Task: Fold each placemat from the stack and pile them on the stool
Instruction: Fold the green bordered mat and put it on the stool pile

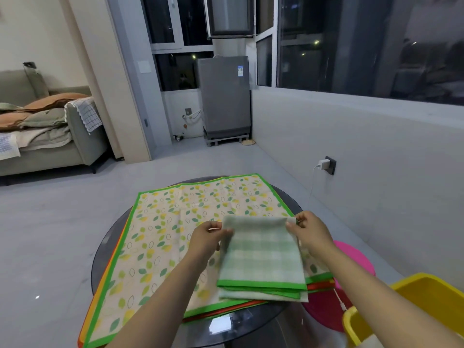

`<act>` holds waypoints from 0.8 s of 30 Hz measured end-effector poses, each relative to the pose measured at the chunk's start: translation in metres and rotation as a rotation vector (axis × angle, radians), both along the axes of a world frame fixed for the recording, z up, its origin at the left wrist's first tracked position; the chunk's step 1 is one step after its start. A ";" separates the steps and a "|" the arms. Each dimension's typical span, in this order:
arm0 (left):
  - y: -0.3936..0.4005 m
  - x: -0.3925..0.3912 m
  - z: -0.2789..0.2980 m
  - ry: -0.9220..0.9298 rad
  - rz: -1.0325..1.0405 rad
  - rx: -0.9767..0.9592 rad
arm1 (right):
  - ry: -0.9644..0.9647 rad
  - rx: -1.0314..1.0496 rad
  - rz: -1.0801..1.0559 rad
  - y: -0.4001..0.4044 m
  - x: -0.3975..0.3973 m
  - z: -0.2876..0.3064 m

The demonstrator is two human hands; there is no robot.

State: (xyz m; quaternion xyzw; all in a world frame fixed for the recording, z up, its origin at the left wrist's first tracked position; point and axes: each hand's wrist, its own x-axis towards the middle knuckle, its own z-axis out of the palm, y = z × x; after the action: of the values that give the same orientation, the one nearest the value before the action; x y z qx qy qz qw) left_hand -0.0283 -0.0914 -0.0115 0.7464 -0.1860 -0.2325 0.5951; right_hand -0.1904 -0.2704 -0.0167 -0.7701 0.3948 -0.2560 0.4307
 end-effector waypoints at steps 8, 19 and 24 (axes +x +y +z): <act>-0.056 -0.034 0.065 -0.025 -0.026 -0.220 | -0.249 0.019 -0.058 -0.038 -0.040 0.063; -0.186 -0.089 0.067 0.095 -0.134 -0.295 | -0.413 0.093 -0.187 -0.131 -0.101 0.066; -0.249 -0.111 0.018 0.126 -0.103 -0.213 | -0.340 0.122 -0.278 -0.173 -0.123 0.022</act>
State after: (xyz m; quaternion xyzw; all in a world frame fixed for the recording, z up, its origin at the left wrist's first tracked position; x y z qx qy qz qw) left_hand -0.1391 -0.3400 0.0061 0.6524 -0.2099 -0.2882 0.6687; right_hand -0.3132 -0.4436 0.0051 -0.6266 0.4334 -0.4147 0.4976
